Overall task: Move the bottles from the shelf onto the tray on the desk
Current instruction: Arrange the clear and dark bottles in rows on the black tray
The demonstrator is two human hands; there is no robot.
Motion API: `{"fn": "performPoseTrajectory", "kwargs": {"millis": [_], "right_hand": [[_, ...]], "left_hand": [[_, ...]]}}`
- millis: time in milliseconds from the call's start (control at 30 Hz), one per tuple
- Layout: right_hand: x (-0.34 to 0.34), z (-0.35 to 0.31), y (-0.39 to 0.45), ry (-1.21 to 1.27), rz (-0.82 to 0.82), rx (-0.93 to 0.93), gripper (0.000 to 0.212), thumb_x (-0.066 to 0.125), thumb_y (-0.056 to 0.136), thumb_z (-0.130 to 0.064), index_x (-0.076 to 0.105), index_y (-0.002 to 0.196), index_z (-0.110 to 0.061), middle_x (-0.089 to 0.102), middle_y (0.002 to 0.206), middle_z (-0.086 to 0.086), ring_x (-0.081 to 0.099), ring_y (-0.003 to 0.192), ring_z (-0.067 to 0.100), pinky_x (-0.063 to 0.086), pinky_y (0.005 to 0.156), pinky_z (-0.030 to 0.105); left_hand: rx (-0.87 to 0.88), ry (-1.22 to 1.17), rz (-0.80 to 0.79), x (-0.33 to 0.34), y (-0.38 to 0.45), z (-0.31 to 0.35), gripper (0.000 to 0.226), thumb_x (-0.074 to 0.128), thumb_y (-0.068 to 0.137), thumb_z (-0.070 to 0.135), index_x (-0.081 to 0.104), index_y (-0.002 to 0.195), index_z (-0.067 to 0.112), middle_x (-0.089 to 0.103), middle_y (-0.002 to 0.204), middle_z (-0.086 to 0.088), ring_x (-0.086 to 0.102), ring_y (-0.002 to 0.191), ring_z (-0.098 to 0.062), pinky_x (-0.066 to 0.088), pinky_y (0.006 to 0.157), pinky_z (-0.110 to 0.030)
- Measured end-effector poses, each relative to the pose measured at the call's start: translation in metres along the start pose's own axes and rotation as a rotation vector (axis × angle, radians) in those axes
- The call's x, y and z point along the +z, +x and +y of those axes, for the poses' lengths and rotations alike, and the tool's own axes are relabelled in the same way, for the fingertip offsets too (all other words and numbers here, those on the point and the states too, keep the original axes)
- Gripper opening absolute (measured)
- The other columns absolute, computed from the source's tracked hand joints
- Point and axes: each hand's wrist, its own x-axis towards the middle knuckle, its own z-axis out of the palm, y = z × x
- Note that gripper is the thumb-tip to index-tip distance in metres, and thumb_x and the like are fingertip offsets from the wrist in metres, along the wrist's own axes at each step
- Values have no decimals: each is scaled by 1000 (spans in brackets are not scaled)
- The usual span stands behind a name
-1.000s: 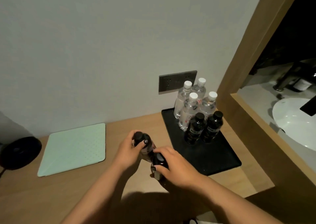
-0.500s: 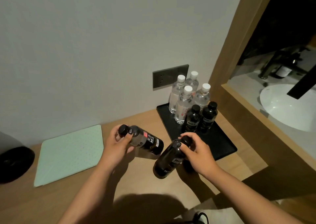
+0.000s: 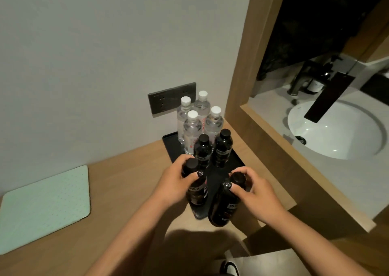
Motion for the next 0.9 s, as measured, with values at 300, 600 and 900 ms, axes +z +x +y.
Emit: {"fn": "performPoseTrajectory", "kwargs": {"millis": [300, 600, 900], "right_hand": [[-17, 40, 2, -180, -387, -97, 31, 63, 83, -32, 49, 110, -40, 64, 107, -7, 61, 99, 10, 51, 89, 36], [-17, 52, 14, -225, -510, -278, 41, 65, 84, -34, 50, 122, -30, 59, 123, -8, 54, 112, 8, 45, 99, 27], [-59, 10, 78, 15, -294, -177, 41, 74, 79, -28, 58, 117, -26, 60, 117, -9, 58, 105, 6, 49, 92, 27]], "left_hand": [[-67, 104, 89, 72, 25, 10, 30, 68, 84, 18, 53, 102, 37, 65, 95, 13, 60, 88, -5, 45, 76, -23], [-149, 98, 248, 89, 26, 16, 40, 75, 79, 22, 52, 109, 32, 61, 106, 12, 57, 100, -5, 43, 85, -20], [-79, 162, 438, 38, 56, 41, 31, 65, 86, 17, 55, 115, 24, 61, 110, 7, 60, 97, -8, 51, 85, -23]]}}
